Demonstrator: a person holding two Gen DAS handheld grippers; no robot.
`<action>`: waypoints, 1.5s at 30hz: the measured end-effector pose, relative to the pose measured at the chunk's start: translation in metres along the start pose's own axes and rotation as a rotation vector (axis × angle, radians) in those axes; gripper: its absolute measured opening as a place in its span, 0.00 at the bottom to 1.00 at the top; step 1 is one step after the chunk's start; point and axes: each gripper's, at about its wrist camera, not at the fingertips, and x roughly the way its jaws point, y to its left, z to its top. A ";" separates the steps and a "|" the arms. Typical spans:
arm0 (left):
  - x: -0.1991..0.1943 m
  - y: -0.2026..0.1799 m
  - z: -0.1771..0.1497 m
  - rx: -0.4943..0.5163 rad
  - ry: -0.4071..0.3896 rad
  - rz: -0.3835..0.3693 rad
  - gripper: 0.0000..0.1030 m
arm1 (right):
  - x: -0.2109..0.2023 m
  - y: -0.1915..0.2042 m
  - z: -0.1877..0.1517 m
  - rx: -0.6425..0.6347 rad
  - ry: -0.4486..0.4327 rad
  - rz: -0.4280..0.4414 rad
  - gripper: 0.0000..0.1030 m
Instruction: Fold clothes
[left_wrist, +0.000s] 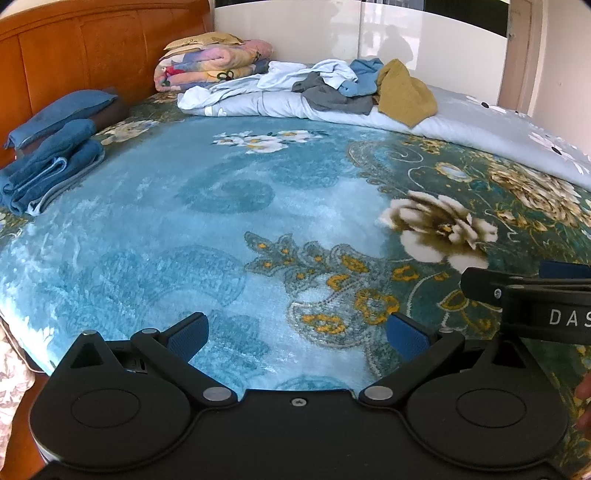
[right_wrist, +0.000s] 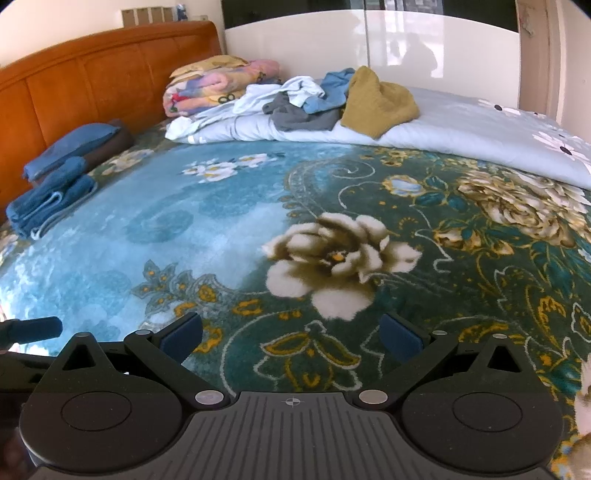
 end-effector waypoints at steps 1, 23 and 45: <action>0.000 0.000 0.000 0.002 0.000 0.003 0.99 | 0.000 0.000 0.001 0.001 0.002 0.000 1.00; 0.002 0.000 -0.003 0.014 0.026 0.007 0.99 | 0.009 0.005 -0.001 -0.021 0.042 0.010 1.00; 0.024 0.005 0.003 0.026 0.062 0.010 0.99 | 0.031 0.009 0.004 -0.037 0.065 0.019 1.00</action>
